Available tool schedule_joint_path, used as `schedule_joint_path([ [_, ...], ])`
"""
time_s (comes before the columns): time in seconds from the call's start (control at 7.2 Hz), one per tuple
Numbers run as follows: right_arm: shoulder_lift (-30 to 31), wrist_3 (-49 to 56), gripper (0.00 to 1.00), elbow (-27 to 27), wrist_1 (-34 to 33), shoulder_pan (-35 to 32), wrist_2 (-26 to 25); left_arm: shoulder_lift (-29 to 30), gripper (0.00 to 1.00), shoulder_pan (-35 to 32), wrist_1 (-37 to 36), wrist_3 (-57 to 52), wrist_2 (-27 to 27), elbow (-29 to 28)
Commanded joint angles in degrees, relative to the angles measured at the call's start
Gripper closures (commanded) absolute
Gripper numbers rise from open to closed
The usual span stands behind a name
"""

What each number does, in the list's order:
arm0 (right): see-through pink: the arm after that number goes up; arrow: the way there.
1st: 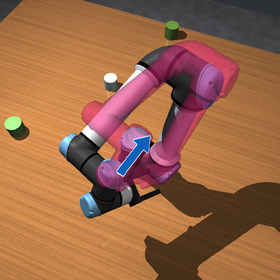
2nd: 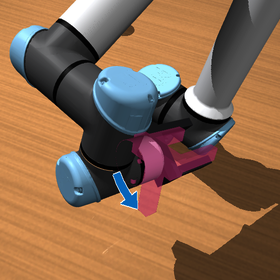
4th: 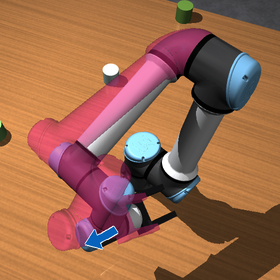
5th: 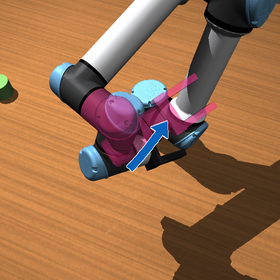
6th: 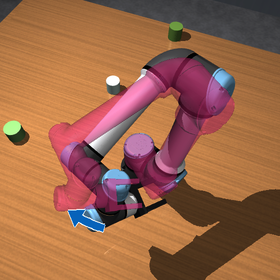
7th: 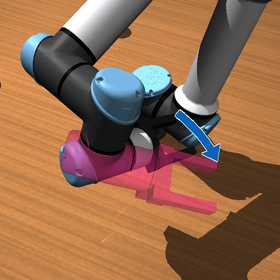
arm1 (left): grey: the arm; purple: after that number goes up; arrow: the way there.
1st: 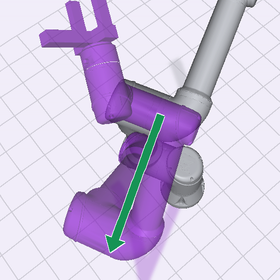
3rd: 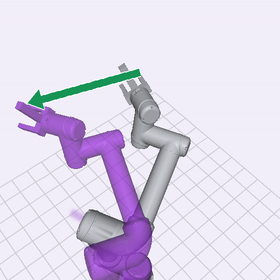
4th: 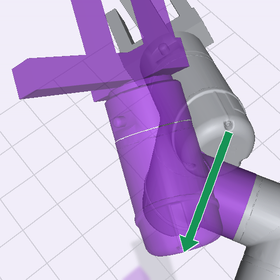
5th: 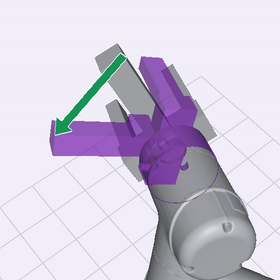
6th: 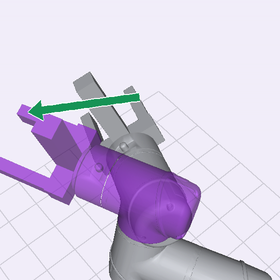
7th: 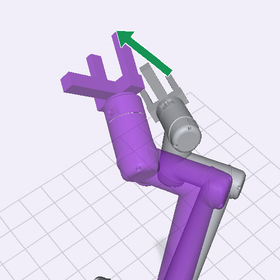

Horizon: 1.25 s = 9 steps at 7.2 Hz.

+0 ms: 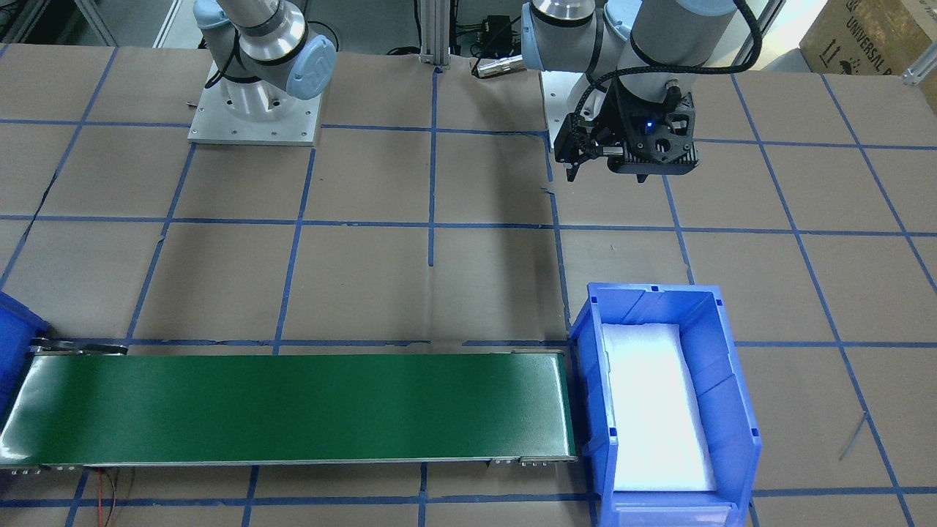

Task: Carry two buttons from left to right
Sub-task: 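Lift the yellow button and carry it into the blue bin with the right gripper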

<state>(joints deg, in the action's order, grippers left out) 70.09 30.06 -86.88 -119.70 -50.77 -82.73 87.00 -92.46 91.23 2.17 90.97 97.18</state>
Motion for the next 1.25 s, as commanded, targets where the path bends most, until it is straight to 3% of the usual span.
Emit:
schedule_joint_path([
  [0.0, -6.1, -1.2, 0.72, 0.2, -3.4, 2.2, 0.9, 0.0, 0.0, 0.0, 0.0, 0.0, 0.0, -0.1],
  [1.11, -9.3, -4.7, 0.71, -1.5, -3.5, 2.8, 0.5, 0.0, 0.0, 0.0, 0.0, -0.1, 0.0, 1.3],
])
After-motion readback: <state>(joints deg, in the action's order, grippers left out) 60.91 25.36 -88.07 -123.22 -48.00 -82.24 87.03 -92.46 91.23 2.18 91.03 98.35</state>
